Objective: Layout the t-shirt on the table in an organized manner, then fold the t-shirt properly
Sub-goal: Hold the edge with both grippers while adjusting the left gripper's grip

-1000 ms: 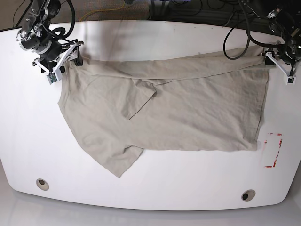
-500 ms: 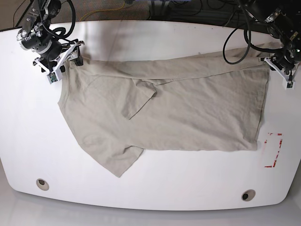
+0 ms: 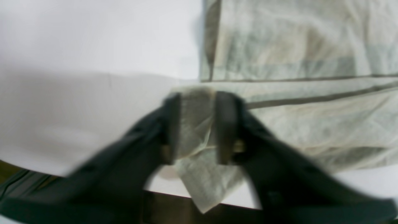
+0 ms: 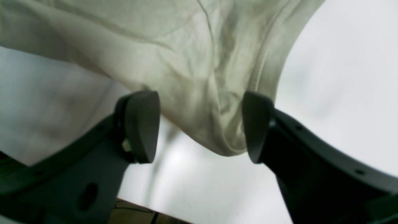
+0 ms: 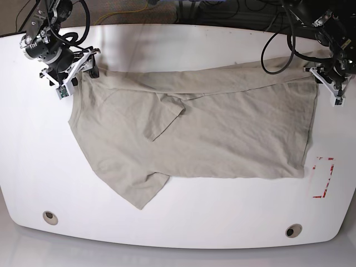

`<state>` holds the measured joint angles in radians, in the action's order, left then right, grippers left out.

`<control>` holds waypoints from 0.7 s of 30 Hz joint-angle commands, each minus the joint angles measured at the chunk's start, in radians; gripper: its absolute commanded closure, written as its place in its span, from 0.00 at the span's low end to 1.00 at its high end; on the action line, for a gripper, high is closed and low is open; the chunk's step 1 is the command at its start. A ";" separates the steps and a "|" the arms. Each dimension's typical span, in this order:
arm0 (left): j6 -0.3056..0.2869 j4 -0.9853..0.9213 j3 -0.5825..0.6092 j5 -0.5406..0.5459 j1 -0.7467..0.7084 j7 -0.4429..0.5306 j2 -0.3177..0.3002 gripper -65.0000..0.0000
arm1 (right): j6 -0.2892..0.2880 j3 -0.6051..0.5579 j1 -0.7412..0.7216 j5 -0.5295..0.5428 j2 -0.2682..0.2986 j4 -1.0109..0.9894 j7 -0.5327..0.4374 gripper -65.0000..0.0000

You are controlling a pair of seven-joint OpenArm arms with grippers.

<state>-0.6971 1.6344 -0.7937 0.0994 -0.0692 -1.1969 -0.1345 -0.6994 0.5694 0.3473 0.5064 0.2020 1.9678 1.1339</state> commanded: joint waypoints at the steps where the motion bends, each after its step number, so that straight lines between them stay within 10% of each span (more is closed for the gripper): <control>1: -0.001 0.016 -0.003 0.007 -0.004 0.007 -0.015 0.54 | 0.001 0.005 0.000 0.018 0.012 0.015 -0.016 0.39; 21: -0.001 0.014 -0.003 0.001 -0.002 0.009 -0.026 0.39 | 0.001 0.007 0.008 0.018 0.011 0.015 -0.016 0.39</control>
<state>-0.6975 1.6341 -0.7937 0.1009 -0.0822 -1.1995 -0.1368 -0.6991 0.5697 0.3584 0.5060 0.2016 1.9678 1.1343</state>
